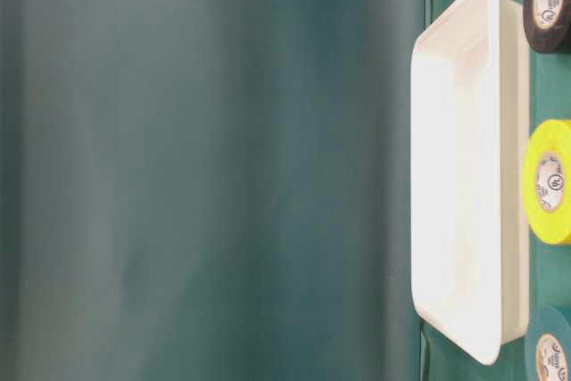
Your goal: Place the tape from the fixed location into the white case.
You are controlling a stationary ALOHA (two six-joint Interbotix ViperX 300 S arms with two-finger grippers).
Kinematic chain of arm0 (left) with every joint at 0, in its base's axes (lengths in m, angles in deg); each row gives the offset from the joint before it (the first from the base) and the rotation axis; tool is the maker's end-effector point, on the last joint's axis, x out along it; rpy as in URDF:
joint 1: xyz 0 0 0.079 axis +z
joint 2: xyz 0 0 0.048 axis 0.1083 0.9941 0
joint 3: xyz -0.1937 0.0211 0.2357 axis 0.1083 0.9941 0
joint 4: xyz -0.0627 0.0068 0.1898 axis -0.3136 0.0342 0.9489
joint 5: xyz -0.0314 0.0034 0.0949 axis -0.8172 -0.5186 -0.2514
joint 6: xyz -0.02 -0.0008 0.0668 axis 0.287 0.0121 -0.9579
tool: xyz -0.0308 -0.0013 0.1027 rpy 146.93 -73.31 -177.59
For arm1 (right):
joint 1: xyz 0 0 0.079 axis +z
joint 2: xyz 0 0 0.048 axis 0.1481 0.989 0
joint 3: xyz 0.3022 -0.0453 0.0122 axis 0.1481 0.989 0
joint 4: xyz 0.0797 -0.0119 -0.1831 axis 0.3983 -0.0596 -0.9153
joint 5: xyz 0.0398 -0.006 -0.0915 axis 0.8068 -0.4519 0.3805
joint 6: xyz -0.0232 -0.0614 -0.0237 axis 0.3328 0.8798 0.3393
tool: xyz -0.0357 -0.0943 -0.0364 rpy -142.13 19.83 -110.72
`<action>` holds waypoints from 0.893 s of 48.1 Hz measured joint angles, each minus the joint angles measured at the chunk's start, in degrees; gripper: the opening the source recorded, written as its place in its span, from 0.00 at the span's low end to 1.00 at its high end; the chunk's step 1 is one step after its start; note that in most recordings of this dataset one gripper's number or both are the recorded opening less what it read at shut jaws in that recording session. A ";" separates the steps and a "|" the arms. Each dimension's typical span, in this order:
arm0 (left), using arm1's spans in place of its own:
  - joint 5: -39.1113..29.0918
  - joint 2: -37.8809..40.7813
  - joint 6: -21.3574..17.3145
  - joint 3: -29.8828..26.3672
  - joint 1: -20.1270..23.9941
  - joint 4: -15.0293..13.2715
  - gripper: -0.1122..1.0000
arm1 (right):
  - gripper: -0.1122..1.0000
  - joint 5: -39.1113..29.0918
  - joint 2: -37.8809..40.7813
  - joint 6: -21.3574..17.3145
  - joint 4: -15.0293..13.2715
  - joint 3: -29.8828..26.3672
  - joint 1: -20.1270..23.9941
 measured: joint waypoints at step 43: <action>-2.20 0.97 0.35 -0.09 -0.88 -0.35 0.12 | 0.10 -5.19 2.64 0.00 0.09 -2.37 0.00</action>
